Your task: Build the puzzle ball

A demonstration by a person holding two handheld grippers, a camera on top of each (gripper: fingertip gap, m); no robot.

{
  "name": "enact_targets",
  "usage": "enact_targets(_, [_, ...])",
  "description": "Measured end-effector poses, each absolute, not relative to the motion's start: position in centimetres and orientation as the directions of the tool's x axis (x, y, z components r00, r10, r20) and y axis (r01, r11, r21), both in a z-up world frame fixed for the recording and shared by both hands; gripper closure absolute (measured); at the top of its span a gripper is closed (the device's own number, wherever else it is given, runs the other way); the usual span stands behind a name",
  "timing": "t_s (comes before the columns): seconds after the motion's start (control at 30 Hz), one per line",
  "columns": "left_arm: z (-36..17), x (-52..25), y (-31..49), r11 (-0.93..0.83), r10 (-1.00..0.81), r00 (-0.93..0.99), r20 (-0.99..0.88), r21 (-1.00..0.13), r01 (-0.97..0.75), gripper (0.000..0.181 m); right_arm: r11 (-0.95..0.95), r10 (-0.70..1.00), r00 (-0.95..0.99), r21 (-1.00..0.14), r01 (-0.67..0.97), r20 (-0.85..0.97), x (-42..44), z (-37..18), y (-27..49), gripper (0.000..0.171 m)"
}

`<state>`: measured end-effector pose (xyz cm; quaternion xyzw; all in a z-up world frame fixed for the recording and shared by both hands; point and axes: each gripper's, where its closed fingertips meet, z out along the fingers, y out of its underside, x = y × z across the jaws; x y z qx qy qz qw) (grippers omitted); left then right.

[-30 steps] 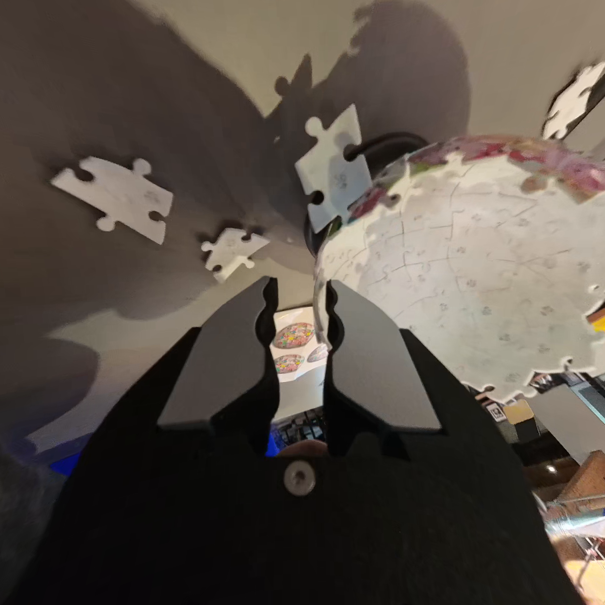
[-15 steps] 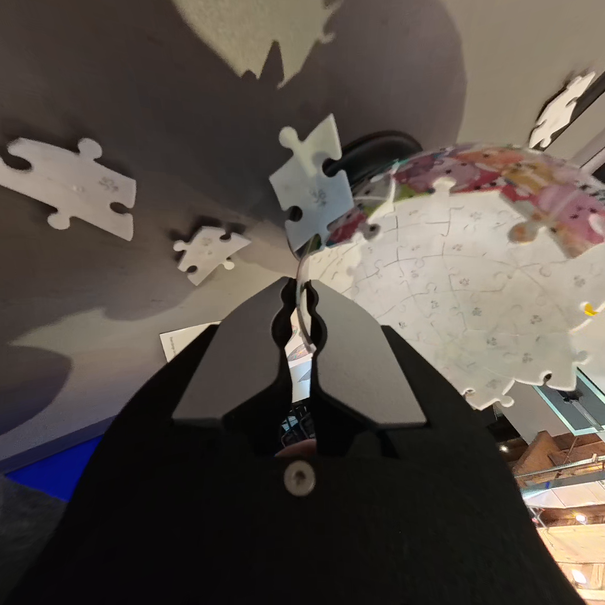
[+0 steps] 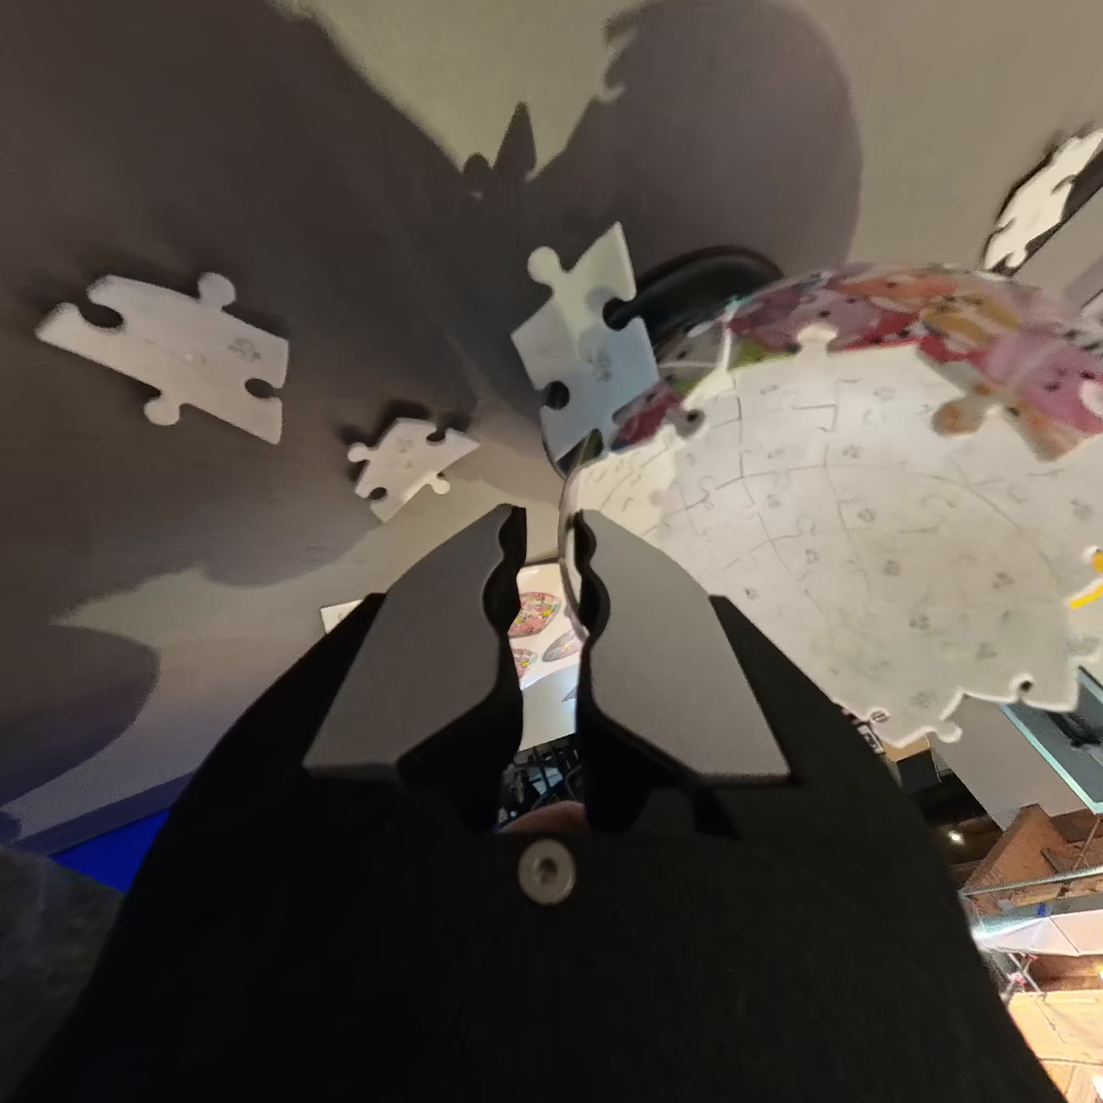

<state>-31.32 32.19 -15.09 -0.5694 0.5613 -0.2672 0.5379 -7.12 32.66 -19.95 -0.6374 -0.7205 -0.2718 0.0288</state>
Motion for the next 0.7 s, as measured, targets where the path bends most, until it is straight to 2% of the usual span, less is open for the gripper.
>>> enact_targets(0.23, [-15.1,-31.3,32.2,0.205,-0.928,0.226,-0.296,-0.913,-0.351,0.169,0.057,0.898,-0.203,0.354,0.934,0.391,-7.2,-20.5,33.1,0.156])
enact_targets(0.27, [-15.1,-31.3,32.2,0.206,-0.928,0.225,-0.297,-0.913,-0.352,0.169,0.053,0.897,-0.201,0.355,0.933,0.393,-7.2,-20.4,33.1,0.153])
enact_targets(0.3, [-15.1,-31.3,32.2,0.206,-0.928,0.224,-0.297,-0.912,-0.353,0.169,0.039,0.89,-0.193,0.354,0.934,0.413,-7.2,-20.1,33.2,0.142])
enact_targets(0.37, [-15.1,-31.3,32.2,0.206,-0.928,0.223,-0.297,-0.912,-0.354,0.169,0.0,0.878,-0.16,0.334,0.943,0.452,-7.0,-18.6,33.1,0.139])
enact_targets(0.5, [-15.3,-31.2,32.2,0.208,-0.928,0.22,-0.3,-0.909,-0.362,0.169,0.012,0.896,-0.077,0.149,0.989,0.437,-8.5,-16.9,29.5,0.139])
enact_targets(0.6, [-15.5,-31.1,32.1,0.213,-0.927,0.213,-0.307,-0.902,-0.375,0.169,0.026,0.947,0.02,-0.139,0.99,0.321,-11.8,-18.1,25.5,0.141])
enact_targets(0.7, [-15.6,-30.9,31.9,0.222,-0.928,0.202,-0.314,-0.898,-0.379,0.168,-0.091,0.947,0.164,-0.261,0.961,0.274,-12.4,-20.4,24.3,0.123])
